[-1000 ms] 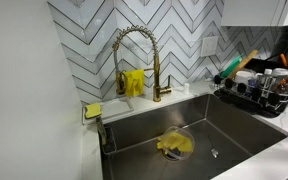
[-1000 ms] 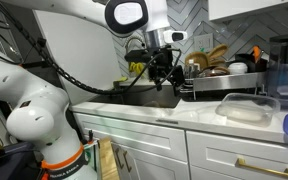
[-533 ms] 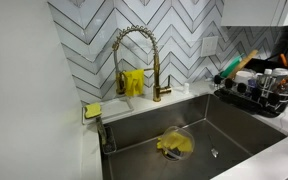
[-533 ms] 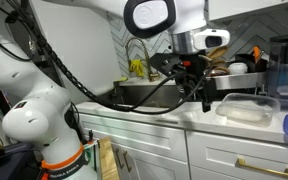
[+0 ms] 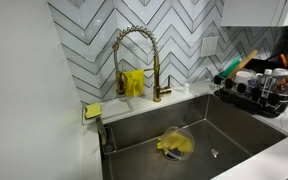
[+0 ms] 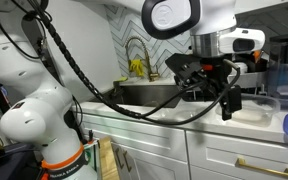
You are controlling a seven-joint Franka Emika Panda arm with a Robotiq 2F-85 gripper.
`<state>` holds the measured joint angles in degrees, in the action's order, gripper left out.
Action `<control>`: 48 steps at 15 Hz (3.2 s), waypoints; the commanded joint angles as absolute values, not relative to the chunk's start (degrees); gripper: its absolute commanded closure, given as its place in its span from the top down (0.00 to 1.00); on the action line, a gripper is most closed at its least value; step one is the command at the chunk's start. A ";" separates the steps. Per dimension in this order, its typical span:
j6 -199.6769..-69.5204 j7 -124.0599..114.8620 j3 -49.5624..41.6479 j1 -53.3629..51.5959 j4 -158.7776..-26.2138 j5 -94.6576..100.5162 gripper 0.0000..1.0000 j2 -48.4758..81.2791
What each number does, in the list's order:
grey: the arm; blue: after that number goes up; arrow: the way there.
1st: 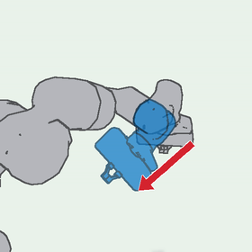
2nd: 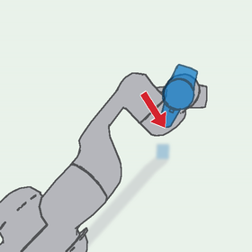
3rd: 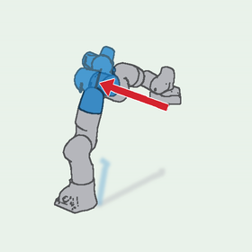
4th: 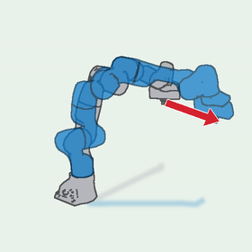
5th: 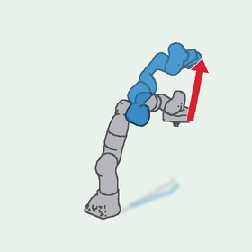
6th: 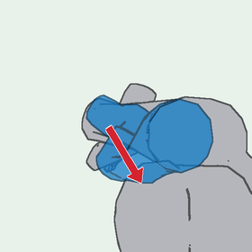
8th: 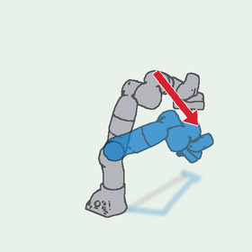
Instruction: Put the blue lid on the lunchbox and then put the lunchbox in the drying rack
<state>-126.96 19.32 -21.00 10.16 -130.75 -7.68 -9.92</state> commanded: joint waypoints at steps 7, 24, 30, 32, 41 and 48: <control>-124.93 11.87 -22.00 17.04 -115.57 -19.93 1.00 7.17; -111.98 12.93 -15.98 29.69 -94.86 -35.83 1.00 25.65; -104.51 13.60 -12.62 35.03 -83.90 -43.63 1.00 34.29; -101.36 13.04 -11.39 36.56 -80.10 -45.43 1.00 37.33; -92.40 10.46 -6.79 41.43 -65.30 -50.56 0.93 48.94; -93.03 9.35 -4.54 42.20 -58.37 -51.17 0.93 54.56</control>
